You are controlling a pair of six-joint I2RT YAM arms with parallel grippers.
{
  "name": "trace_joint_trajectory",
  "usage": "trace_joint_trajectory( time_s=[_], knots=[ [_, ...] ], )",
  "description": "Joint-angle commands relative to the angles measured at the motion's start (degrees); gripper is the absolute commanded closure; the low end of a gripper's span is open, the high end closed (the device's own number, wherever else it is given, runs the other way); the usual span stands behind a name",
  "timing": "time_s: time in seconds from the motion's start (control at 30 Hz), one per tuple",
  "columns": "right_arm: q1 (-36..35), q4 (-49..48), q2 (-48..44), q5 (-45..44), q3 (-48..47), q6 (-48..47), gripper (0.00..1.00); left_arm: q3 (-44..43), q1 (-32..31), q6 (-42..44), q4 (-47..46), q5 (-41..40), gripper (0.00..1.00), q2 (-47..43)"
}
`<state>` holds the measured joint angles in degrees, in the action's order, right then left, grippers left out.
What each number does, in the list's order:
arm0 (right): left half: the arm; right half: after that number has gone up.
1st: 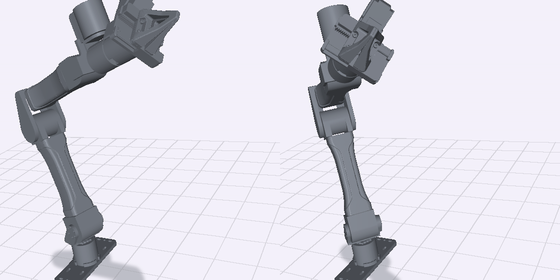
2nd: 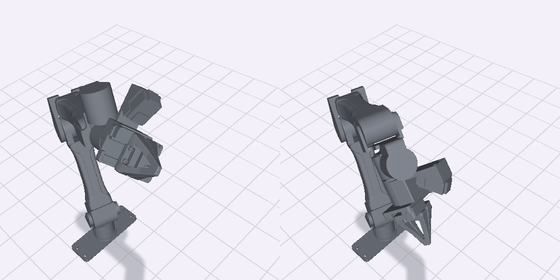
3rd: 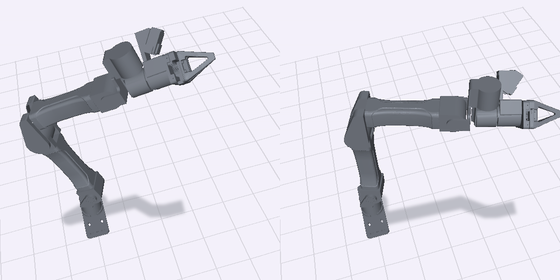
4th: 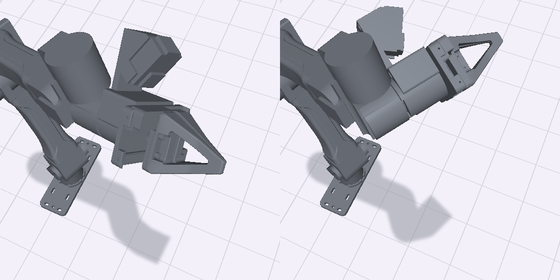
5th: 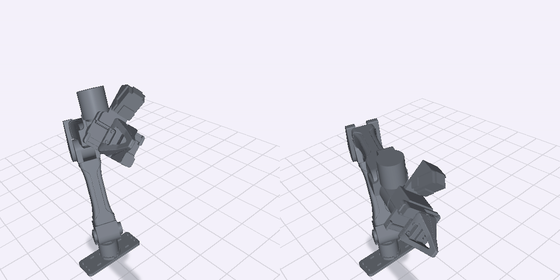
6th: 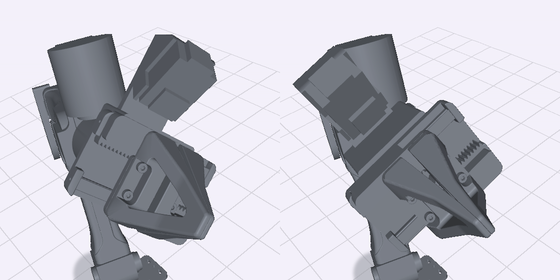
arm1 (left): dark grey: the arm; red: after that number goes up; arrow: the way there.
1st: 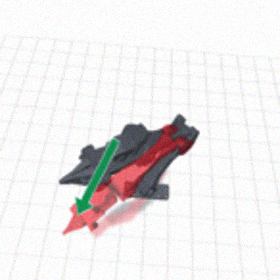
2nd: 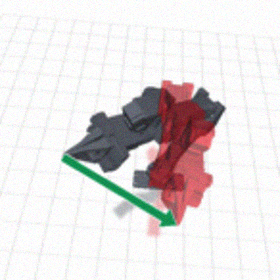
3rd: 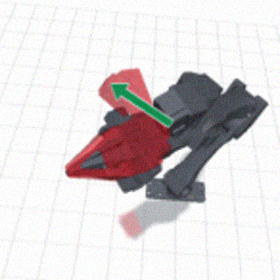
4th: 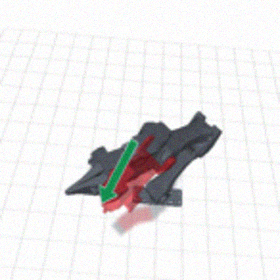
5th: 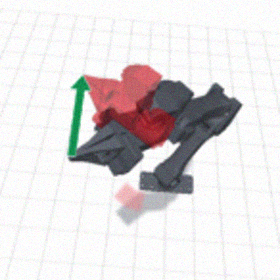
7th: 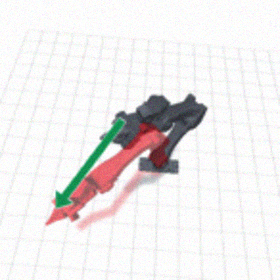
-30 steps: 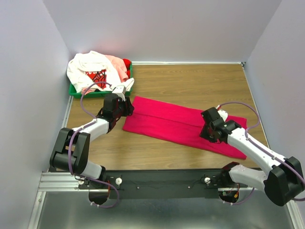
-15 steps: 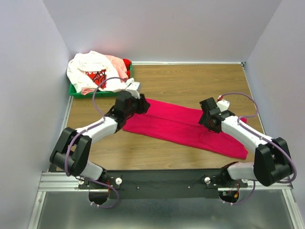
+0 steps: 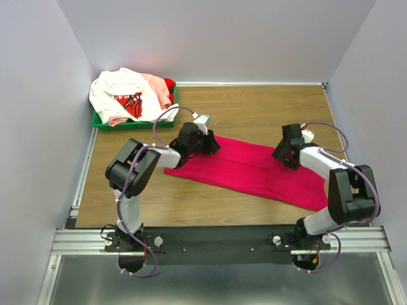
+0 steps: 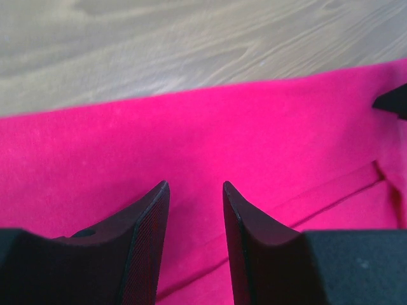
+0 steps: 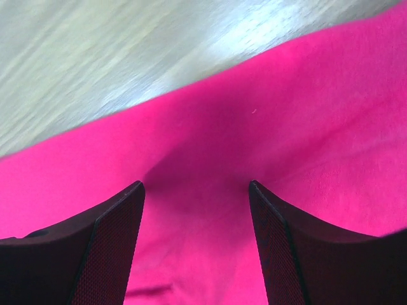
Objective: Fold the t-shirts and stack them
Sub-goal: Fold the tshirt
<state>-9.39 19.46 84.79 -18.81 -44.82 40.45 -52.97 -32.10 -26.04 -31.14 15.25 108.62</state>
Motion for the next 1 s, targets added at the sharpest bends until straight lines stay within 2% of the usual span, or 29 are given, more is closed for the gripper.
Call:
trace_joint_trajectory(
  time_s=[0.0, 0.17, 0.33, 0.53, 0.6, 0.77, 0.97],
  knots=[
    [2.9, -4.1, 3.9, 4.8, -0.1, -2.6, 0.27, 0.2, -0.1, -0.3, -3.1, 0.1, 0.53, 1.4],
    [5.9, -5.1, 9.8, 6.4, -3.2, -4.2, 0.26, 1.6, -0.1, -0.8, -0.8, -2.8, 0.53, 3.4],
    [7.5, -5.2, 17.0, 7.8, -10.4, -7.0, 0.26, 4.4, -0.1, -2.5, 0.5, -4.9, 0.53, 3.4],
    [7.6, -4.1, 30.9, 10.9, -26.6, -11.1, 0.25, 10.0, -1.2, -4.6, -0.1, -4.7, 0.53, 0.5],
    [7.6, -2.3, 34.3, 12.9, -33.5, -12.1, 0.25, 12.4, -2.5, -5.7, -0.4, -5.1, 0.53, -2.1],
    [7.6, -0.9, 40.0, 18.0, -42.7, -13.6, 0.25, 18.5, -5.0, -8.3, -0.8, -6.0, 0.53, -10.2],
    [7.1, -0.2, 39.0, 22.0, -48.2, -16.4, 0.24, 21.9, -7.4, -10.0, 0.0, -6.8, 0.53, -20.0]
  ],
)
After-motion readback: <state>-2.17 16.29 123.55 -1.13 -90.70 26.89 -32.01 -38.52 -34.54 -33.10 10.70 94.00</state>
